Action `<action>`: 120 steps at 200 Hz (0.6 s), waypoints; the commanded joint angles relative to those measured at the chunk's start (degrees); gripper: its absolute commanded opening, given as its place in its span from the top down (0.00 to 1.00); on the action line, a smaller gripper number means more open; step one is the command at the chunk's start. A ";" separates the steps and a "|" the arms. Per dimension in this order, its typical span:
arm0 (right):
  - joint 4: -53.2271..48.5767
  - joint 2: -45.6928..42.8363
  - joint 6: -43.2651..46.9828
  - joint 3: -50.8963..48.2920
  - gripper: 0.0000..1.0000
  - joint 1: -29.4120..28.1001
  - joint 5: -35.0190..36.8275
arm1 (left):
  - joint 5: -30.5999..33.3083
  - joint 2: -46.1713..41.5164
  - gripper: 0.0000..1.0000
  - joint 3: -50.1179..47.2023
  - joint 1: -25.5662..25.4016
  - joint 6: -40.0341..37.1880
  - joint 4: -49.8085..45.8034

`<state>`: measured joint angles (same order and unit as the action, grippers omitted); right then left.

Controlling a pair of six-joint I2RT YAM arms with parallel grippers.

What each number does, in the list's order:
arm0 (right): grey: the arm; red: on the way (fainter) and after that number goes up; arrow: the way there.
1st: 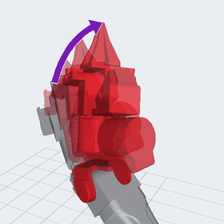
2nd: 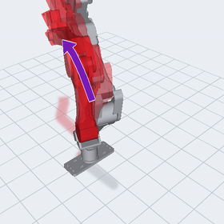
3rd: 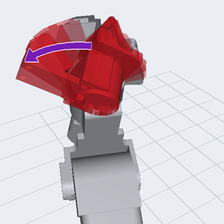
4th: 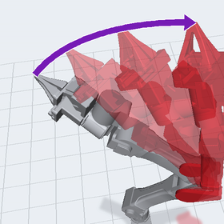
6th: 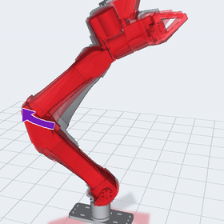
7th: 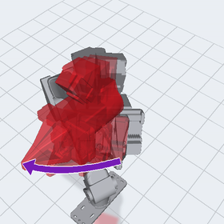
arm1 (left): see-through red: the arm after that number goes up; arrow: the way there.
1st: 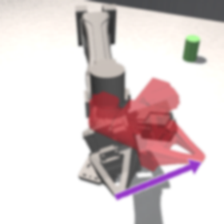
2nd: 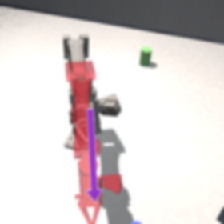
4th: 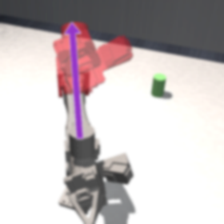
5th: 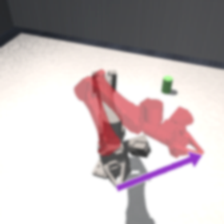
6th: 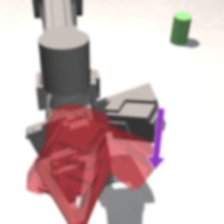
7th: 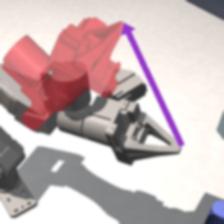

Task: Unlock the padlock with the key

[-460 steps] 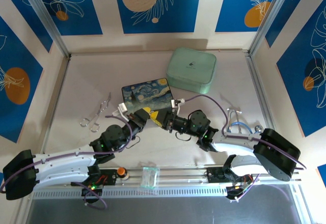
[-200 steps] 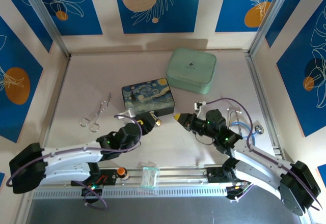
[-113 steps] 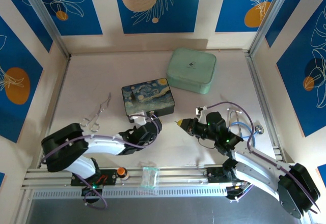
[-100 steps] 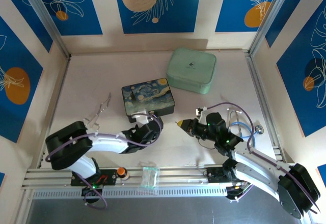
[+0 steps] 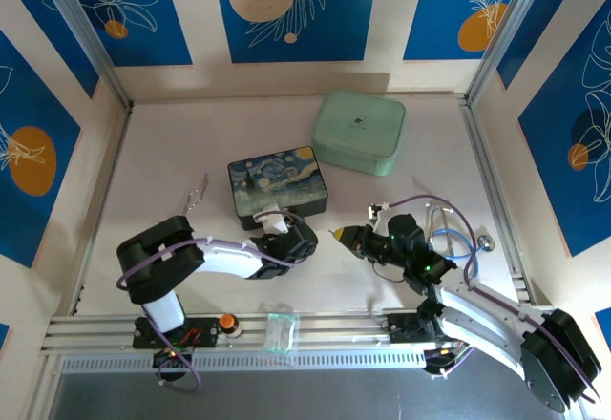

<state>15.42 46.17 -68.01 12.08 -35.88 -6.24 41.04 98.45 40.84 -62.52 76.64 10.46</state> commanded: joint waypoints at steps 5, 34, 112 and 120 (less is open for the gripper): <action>1.19 -0.84 -0.79 -1.26 1.00 -0.16 -0.29 | -0.34 3.94 0.35 -1.68 0.18 2.62 6.80; 1.19 -0.83 -0.90 -1.48 1.00 -0.16 -0.02 | -1.31 7.55 0.41 0.47 0.36 2.31 7.55; 2.99 2.32 -1.16 -2.05 1.00 -1.08 2.05 | -2.56 11.84 0.71 4.87 1.64 1.99 0.90; 3.91 3.47 -1.33 -1.94 1.00 -1.25 1.93 | -2.95 11.59 0.75 4.57 1.61 1.99 1.19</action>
<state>16.49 47.35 -68.99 10.74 -36.53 -5.15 46.98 106.34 45.60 -62.08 76.36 12.51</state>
